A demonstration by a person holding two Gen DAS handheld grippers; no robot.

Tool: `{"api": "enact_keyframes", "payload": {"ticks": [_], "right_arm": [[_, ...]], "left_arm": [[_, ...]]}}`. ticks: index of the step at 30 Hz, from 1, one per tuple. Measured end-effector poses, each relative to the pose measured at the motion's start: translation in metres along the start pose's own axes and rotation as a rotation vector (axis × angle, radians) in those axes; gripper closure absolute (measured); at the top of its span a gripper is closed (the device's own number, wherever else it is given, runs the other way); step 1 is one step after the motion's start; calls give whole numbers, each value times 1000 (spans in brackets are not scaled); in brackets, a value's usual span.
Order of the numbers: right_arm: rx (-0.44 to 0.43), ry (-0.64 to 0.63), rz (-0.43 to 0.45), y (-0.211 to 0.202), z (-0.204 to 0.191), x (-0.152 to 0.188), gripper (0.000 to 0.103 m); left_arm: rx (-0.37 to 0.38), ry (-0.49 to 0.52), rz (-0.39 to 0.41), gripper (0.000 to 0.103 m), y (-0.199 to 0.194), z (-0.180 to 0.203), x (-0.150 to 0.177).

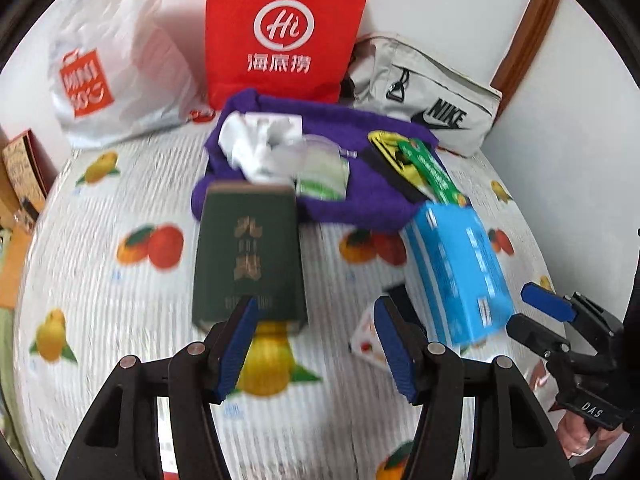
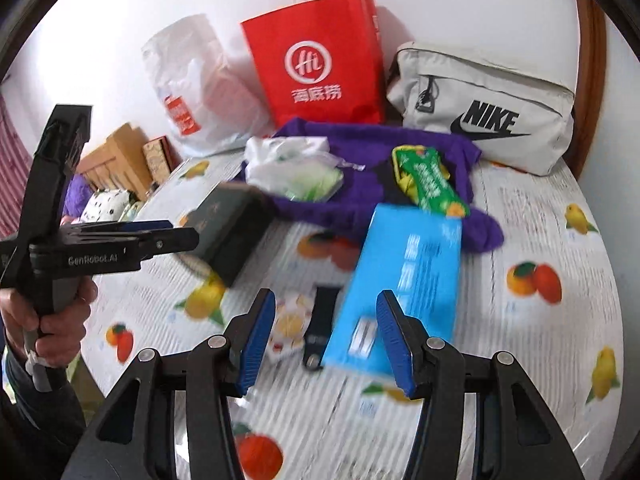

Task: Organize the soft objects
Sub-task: 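Withdraw both tools from the towel toward the wipe packet and strap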

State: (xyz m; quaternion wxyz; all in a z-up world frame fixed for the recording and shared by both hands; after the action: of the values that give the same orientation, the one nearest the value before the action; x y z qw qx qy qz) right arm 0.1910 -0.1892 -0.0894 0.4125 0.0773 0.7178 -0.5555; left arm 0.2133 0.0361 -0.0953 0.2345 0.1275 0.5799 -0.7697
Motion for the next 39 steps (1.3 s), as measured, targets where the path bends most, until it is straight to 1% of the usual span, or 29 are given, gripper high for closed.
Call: {"api": "enact_keyframes", "payload": {"ticks": [6, 8, 12, 16, 18, 23, 25, 31, 33, 34, 35, 39], "right_arm": [[-40, -6, -4, -2, -23, 35, 58], [-32, -12, -4, 5, -30, 45, 62], [44, -8, -19, 29, -36, 61, 63], [15, 23, -32, 51, -38, 72, 66], [20, 21, -31, 59, -42, 73, 66], [131, -10, -32, 69, -43, 74, 66], [152, -20, -31, 72, -44, 73, 66], [175, -13, -48, 82, -44, 64, 67], [185, -3, -49, 85, -42, 63, 72], [199, -2, -51, 86, -42, 62, 81], [213, -1, -54, 87, -41, 61, 83], [208, -8, -63, 86, -42, 61, 83]], "left_arm": [[22, -48, -5, 45, -4, -18, 29], [27, -66, -8, 45, -2, -24, 38], [29, -76, -11, 45, 1, -33, 53], [45, -91, -24, 45, 5, -42, 62], [52, -96, -29, 45, 6, -45, 64], [74, -98, -29, 45, 6, -50, 67], [84, -94, -33, 45, 7, -50, 67], [111, -94, -45, 45, 11, -51, 70], [116, -95, -48, 45, 12, -52, 71], [118, -96, -50, 45, 12, -53, 71], [119, -96, -51, 45, 13, -53, 71], [126, -104, -49, 45, 13, -56, 72]]}}
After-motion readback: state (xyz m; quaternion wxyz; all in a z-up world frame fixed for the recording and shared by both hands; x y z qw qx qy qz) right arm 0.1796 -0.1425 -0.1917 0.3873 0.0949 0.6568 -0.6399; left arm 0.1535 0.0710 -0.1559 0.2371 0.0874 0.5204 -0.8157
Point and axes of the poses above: each gripper's, at about its wrist camera, not at the fingertips, and y roughly the way its jaws point, z to its right, x to its underside, the point moved 2 cm from there along y, roughly the way its jaws point, and after that the axes turned 11 degrees about -y, right-handed, at the moved point
